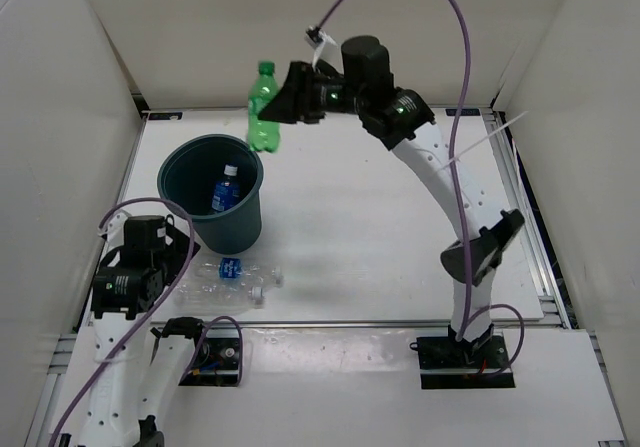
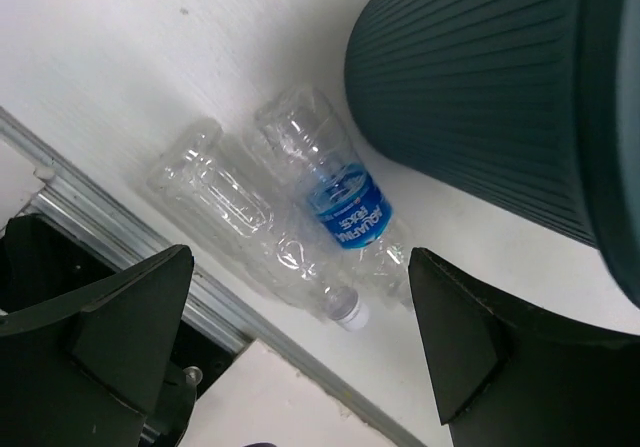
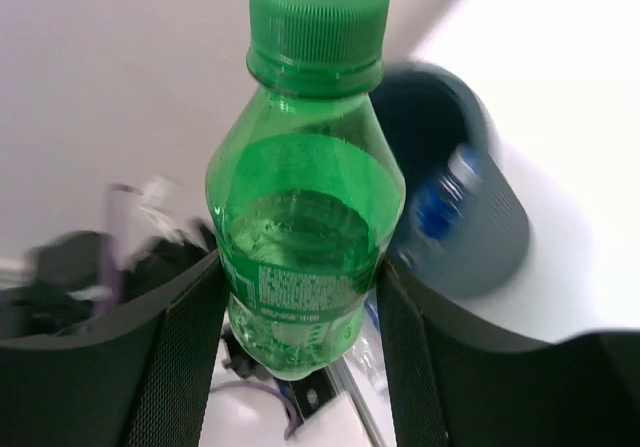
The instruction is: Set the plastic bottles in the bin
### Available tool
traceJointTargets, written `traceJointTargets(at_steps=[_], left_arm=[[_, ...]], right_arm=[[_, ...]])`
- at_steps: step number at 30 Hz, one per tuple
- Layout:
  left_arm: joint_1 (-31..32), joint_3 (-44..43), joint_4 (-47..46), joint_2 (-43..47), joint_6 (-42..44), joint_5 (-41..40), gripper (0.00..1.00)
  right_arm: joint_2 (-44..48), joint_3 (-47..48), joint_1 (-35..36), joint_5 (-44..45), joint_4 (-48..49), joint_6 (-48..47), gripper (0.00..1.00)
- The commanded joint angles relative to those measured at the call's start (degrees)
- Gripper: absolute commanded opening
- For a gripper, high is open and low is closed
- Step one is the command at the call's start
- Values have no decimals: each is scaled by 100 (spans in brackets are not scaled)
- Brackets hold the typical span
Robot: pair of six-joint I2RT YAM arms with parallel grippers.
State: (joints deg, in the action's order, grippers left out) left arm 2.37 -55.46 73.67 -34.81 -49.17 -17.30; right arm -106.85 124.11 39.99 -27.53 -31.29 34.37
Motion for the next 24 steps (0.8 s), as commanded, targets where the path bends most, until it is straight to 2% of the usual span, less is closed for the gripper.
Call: traceJointTargets(at_steps=[1,3,5,7,8,9,10,11,15,20,24], left_arm=[[-17,27,209,-193,-23,227,100],[-17,228,262,-246,56,306,100],[-17,456,210,25,143,306,100],[-17,527,131,193,267,306,100],[-17,528,78,324,267,306,100],[-17,528,77,325,267,358,100],[-17,528,25,395,320,359,100],[-17,467,25,396,320,359,100],[-17,641,25,396,136,359,100],[-17,1098,77,211,-600,412,100],[-17,1257,61,79,-1410,412,100]], right_arm=[[-932,1564,413,134,-53,96,17],[-1452,1957,632,134,165,35,17],[-1514,1775,877,299,763,-18,17],[-1567,1695,1045,511,1045,-193,30],[-1680,1843,1185,599,1046,-403,44],[-1751,1940,1239,652,994,-509,76],[-1804,1941,1240,774,906,-597,92],[-1804,1941,1309,871,705,-763,100],[-912,1187,1310,1556,370,-1002,100],[57,265,1258,2241,61,-1249,100],[586,-28,1152,1911,-254,-1117,100]])
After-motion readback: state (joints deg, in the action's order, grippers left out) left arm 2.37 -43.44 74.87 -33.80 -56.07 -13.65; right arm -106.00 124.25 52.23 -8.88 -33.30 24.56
